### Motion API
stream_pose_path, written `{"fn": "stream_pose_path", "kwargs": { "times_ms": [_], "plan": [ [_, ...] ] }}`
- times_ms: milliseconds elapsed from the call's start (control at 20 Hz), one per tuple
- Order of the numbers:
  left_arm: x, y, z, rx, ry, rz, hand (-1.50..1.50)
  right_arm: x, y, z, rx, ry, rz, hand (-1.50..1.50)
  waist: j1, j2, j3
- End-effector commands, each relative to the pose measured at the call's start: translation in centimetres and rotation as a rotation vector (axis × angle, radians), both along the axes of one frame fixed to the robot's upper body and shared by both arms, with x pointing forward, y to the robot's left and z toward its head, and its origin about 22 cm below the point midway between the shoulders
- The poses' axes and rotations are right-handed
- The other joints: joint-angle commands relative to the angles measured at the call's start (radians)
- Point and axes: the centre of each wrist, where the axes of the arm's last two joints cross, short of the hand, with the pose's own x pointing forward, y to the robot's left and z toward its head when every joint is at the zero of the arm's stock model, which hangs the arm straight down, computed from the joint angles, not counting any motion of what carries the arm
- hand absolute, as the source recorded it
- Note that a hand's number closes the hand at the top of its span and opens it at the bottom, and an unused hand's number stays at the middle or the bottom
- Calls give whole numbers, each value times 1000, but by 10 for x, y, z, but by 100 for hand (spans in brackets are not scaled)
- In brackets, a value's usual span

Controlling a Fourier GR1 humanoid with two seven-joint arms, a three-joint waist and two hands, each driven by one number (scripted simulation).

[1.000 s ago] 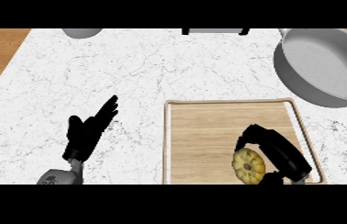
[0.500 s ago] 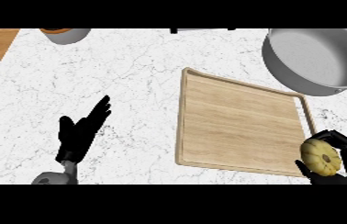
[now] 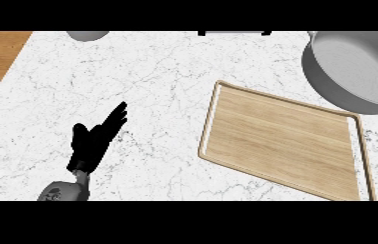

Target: Pick the squash from the tray and place it in the pot

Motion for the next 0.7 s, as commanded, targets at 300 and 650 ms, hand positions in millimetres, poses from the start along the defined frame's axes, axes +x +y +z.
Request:
{"fn": "stream_pose_path", "kwargs": {
  "times_ms": [300, 650],
  "plan": [
    [4, -13, 5, 6, -6, -11, 0, 22, -35, 41, -254, -13, -60, 150, 10, -5, -5],
    [-6, 8, -2, 0, -2, -8, 0, 51, -36, 103, -377, 33, -84, 150, 4, -7, -6]
  ]
}}
